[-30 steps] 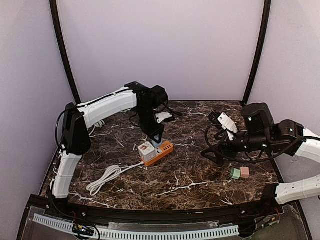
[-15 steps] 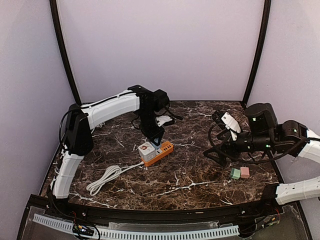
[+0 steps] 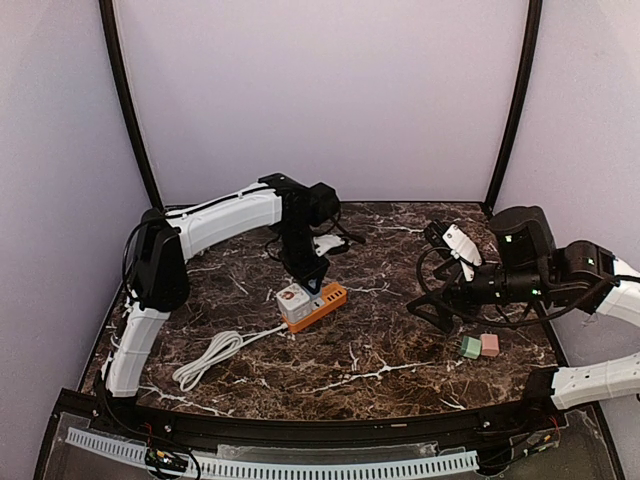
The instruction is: Insert the plug
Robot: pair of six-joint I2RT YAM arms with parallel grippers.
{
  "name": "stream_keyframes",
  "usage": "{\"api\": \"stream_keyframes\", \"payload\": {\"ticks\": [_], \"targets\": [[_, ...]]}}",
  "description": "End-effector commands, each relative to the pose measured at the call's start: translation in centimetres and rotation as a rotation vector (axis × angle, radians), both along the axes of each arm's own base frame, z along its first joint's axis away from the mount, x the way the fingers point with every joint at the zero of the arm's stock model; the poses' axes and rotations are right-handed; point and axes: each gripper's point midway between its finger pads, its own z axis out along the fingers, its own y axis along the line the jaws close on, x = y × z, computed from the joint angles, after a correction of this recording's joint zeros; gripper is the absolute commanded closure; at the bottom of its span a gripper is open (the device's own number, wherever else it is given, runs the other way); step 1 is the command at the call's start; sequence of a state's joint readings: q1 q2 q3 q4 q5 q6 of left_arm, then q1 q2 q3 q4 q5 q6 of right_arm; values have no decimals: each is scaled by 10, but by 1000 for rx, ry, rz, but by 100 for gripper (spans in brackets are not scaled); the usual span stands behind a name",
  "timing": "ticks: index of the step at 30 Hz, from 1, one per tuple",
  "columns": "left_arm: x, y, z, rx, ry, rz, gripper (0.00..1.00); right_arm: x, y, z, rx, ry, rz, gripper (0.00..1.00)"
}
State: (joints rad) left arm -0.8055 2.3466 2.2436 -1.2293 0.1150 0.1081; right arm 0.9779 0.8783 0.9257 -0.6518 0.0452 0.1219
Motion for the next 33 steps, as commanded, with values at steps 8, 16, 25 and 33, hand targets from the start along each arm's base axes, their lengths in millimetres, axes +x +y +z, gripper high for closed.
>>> {"api": "stream_keyframes", "payload": {"ticks": [8,16,25,33], "targets": [[-6,0,-5,28,17,-8,99,0,1,11,33,-21,-3,1],[-4,3,-4,43,-3,-20,99,0,1,10,29,-21,-2,1],[-4,3,-12,49,2,-39,99,-1,1,9,18,-21,7,2],[-4,4,-13,54,-1,-42,99,0,3,8,14,-18,11,1]]}}
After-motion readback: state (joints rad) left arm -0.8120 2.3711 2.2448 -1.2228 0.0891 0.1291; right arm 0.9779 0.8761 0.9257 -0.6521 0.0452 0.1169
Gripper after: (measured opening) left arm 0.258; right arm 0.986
